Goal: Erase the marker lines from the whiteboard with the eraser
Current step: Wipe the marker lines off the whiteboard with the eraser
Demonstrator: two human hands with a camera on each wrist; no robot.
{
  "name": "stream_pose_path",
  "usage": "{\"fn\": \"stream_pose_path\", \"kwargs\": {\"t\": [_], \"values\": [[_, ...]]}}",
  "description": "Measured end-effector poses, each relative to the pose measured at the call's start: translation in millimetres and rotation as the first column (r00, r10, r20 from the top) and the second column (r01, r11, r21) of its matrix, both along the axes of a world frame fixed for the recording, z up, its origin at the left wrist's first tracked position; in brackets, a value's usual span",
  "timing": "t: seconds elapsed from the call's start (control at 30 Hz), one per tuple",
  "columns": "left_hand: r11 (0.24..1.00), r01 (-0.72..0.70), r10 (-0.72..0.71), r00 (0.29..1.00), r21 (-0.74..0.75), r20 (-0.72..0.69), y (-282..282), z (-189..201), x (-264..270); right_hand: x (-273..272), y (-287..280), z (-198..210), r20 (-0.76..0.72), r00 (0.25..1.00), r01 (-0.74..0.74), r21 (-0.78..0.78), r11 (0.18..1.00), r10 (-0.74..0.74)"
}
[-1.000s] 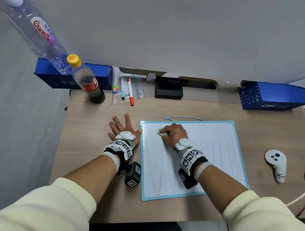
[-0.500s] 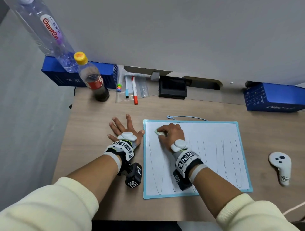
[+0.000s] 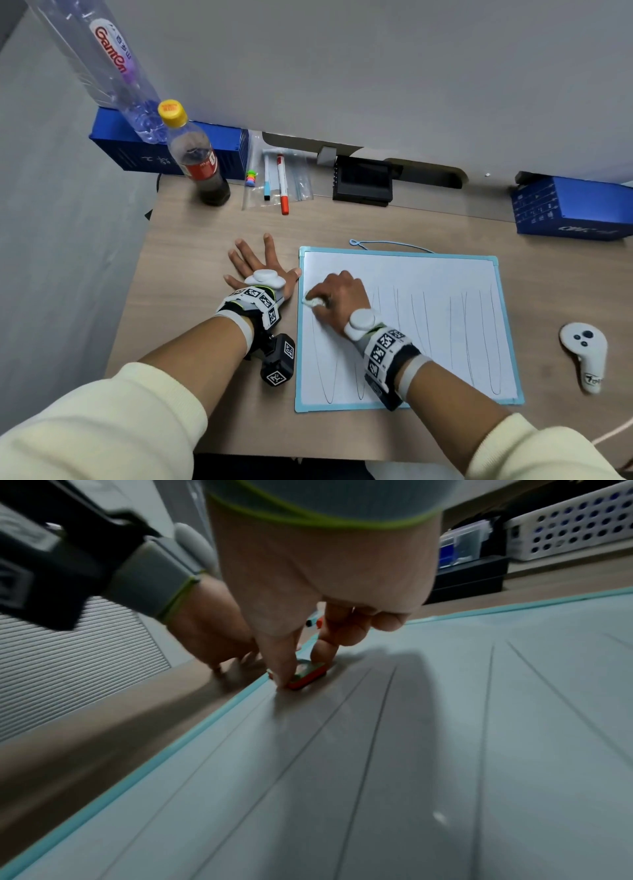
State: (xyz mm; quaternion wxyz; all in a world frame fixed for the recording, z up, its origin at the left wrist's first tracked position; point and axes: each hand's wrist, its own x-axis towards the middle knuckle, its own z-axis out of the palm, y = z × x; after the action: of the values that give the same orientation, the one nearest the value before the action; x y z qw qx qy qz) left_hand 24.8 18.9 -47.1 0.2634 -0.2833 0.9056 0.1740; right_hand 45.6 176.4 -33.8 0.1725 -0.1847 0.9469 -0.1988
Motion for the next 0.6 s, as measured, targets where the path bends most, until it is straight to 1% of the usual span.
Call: {"fn": "stream_pose_path", "kwargs": {"t": [0.07,0.1,0.13,0.2,0.27,0.43,0.5,0.53,0.6], "values": [[1.000,-0.005,0.005,1.000,0.003,0.001,0,0,0,8,6,1,0.014,0.999,-0.048,0.012,0.999,0.048],[1.000,-0.008,0.008,1.000,0.001,0.000,1,0,-1,4,8,1,0.008,0.999,-0.042,0.023,0.999,0.042],[1.000,-0.008,0.008,1.000,-0.004,0.002,1,0,-1,-3,10,0,-0.004,1.000,-0.010,0.036,0.999,0.010],[1.000,-0.008,0.008,1.000,-0.013,0.006,2,1,-2,-18,12,-1,-0.025,0.995,0.100,0.033,0.994,-0.099],[1.000,-0.005,0.005,1.000,-0.017,0.007,3,1,-1,-22,13,-1,-0.010,0.991,0.131,0.021,0.991,-0.131],[1.000,-0.003,0.004,1.000,-0.021,0.016,3,1,-2,21,10,-1,0.056,0.998,-0.034,-0.021,0.999,0.035],[1.000,-0.002,0.002,1.000,-0.019,0.011,3,1,-2,21,13,-2,0.053,0.998,-0.045,-0.008,0.999,0.045],[1.000,-0.004,0.004,1.000,-0.020,0.008,2,0,-2,14,16,-3,0.028,1.000,-0.009,0.006,1.000,0.009],[1.000,-0.002,0.003,1.000,-0.025,0.007,3,0,-2,-4,26,-4,-0.007,0.990,0.138,0.011,0.990,-0.138]]}}
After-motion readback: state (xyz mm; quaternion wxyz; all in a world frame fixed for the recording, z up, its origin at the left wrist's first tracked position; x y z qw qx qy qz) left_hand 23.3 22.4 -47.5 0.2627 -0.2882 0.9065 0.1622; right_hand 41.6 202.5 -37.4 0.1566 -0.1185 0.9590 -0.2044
